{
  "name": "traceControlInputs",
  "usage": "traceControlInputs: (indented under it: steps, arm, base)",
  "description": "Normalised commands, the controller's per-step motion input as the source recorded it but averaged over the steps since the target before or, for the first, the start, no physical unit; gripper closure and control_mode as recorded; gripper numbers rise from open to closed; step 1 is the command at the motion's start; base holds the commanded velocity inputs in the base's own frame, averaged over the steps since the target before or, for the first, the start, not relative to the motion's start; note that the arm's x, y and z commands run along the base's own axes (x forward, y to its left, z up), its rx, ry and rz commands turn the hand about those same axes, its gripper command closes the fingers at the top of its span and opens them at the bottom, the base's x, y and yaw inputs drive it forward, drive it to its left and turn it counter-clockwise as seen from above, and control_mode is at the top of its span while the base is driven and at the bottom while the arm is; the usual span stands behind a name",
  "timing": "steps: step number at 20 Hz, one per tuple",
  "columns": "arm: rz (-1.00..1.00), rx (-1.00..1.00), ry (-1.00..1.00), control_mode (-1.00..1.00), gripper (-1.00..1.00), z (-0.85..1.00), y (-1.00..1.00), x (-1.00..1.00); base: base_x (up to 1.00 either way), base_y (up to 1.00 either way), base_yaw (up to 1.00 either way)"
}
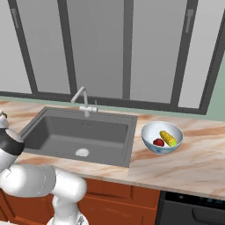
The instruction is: There is a mixed pile of frozen fruits and vegetables on the counter. Locate all the frozen vegetables and place the items in a bowl on the counter. Take all the frozen fruits and defrost them in a running sink.
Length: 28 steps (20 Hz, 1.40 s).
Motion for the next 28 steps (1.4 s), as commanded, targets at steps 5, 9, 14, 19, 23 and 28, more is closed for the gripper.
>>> traceControlInputs:
  steps: [5, 9, 14, 19, 23, 28]
  arm:
    - [0.00, -0.05, 0.11, -1.00, -1.00, -0.08, 0.52, 0.28]
    - [0.00, -0.02, 0.03, -1.00, -1.00, -0.20, 0.67, 0.62]
    - [-0.01, -0.07, 0.00, -1.00, -1.00, -0.35, 0.52, 0.41]
    - [-0.02, -0.08, 0.14, -1.00, -1.00, -0.60, 0.05, 0.57]
    - [0.00, -0.02, 0.05, -1.00, -1.00, -0.58, 0.04, 0.56]
    - [-0.08, -0.07, 0.02, -1.00, -1.00, -0.33, 0.70, 0.08]
  base:
    - [0.00, 0.00, 0.00]
    - [0.00, 0.00, 0.00]
    - [0.00, 0.00, 0.00]
    - [0.00, 0.00, 0.00]
    - [0.00, 0.00, 0.00]
    - [0.00, 0.00, 0.00]
